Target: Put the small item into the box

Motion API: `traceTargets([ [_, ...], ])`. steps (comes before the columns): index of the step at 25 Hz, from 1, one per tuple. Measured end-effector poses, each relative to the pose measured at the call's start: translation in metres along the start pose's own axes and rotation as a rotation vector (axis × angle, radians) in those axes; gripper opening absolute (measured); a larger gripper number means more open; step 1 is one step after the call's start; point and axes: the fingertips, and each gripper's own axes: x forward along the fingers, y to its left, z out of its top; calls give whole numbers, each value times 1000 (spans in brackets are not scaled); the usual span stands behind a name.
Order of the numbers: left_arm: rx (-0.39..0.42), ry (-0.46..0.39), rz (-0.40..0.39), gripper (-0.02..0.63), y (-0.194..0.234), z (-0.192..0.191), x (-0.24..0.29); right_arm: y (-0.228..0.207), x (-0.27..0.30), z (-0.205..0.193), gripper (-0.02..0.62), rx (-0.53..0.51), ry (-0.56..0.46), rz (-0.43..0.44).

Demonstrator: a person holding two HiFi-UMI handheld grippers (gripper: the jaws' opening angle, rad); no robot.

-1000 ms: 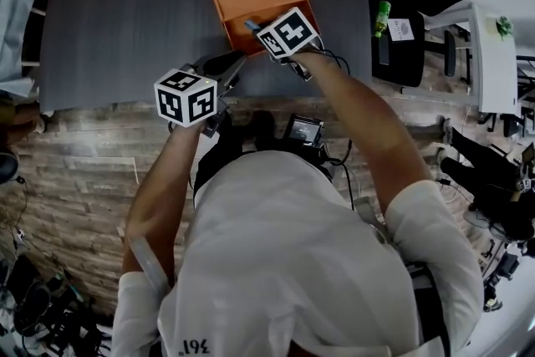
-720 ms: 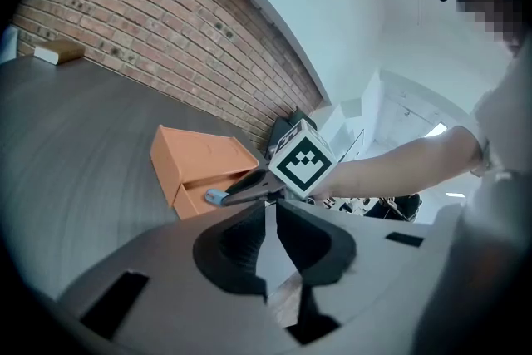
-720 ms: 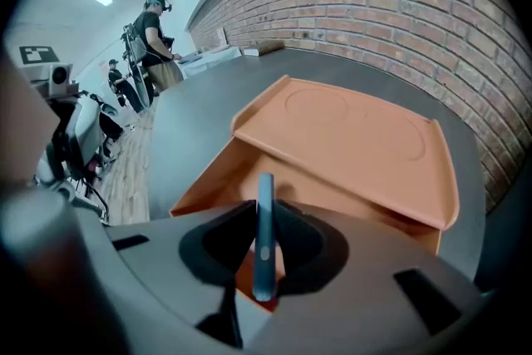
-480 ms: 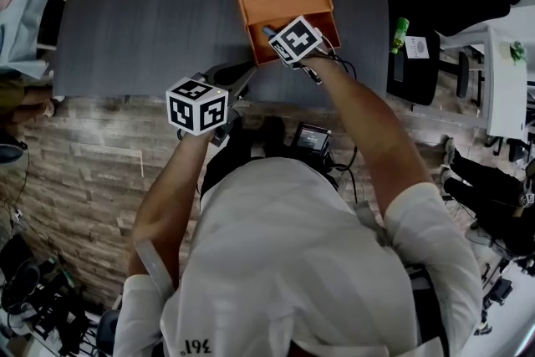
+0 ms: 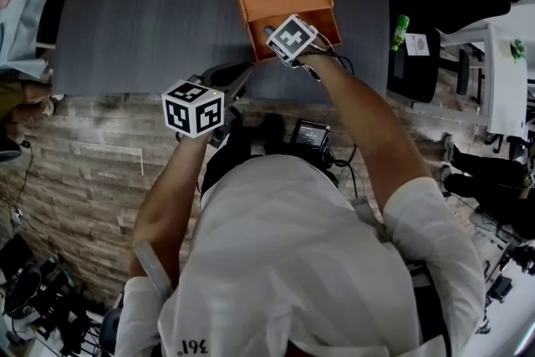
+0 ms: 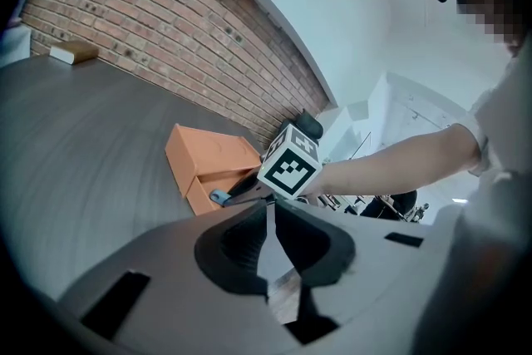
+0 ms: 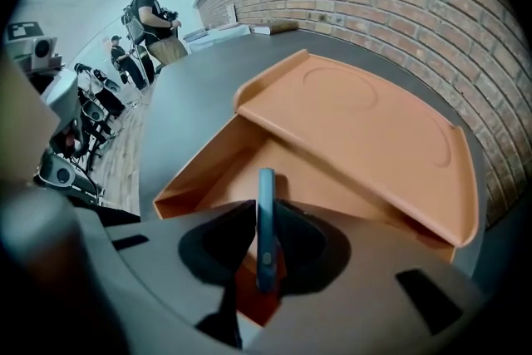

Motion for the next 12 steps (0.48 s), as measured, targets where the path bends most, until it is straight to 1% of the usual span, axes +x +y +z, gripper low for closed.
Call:
traceTargets([
  [1, 0, -2, -2, 40, -1, -1, 0, -1, -1, -1, 87, 9, 0, -3],
  [3, 3, -1, -7, 40, -4, -2, 0, -2, -4, -1, 120, 21, -7, -4],
  [4, 5, 1, -9, 40, -6, -3, 0, -2, -4, -2, 125, 22, -9, -6],
  [10, -1, -1, -29, 40, 2, 4, -4, -10, -6, 5, 130, 45, -20, -27],
  [12, -2, -3, -30, 40, 3, 6, -4, -8, -8, 8, 132, 57, -37, -5],
])
